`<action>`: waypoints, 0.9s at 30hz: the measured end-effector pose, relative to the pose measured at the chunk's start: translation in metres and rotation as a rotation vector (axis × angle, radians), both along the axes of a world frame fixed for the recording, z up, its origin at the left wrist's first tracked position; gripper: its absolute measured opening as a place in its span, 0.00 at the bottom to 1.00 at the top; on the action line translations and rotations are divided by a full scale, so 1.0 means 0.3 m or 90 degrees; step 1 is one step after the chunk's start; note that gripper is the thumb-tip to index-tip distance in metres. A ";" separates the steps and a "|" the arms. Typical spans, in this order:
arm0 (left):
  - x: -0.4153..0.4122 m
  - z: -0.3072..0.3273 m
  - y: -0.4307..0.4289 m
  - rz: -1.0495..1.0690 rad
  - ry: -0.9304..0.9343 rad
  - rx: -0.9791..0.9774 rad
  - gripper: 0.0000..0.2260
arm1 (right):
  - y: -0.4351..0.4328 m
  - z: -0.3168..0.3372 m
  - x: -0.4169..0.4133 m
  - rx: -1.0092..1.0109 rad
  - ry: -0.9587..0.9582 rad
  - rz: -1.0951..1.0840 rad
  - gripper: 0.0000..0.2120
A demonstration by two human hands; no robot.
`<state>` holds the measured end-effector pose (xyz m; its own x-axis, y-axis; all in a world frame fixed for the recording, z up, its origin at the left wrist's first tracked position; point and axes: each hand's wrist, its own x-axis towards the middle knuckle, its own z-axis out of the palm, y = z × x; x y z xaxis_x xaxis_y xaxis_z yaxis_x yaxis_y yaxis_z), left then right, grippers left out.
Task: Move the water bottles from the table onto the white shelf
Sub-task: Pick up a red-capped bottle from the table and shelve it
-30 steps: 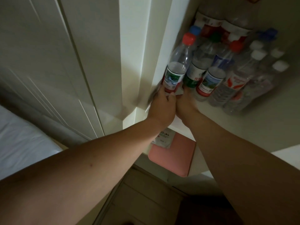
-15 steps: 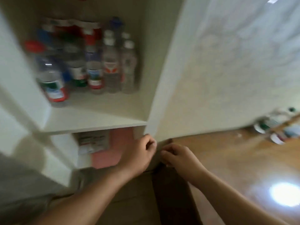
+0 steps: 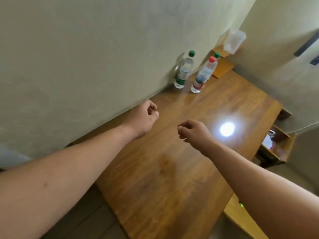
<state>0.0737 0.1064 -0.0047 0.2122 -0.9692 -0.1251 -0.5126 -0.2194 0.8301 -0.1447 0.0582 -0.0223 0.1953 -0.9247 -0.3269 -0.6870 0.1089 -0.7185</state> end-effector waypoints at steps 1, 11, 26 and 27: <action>-0.057 -0.007 -0.090 -0.002 0.004 0.003 0.09 | -0.083 -0.018 -0.062 0.003 0.011 -0.004 0.06; -0.466 -0.138 -0.979 0.030 0.004 0.032 0.28 | -0.921 -0.134 -0.371 -0.075 0.016 -0.024 0.21; -0.591 -0.239 -1.400 0.073 0.000 0.077 0.48 | -1.275 -0.284 -0.251 -0.160 -0.180 -0.058 0.30; -0.591 -0.250 -1.402 0.075 -0.013 0.078 0.46 | -1.274 -0.292 -0.247 -0.167 -0.168 -0.059 0.29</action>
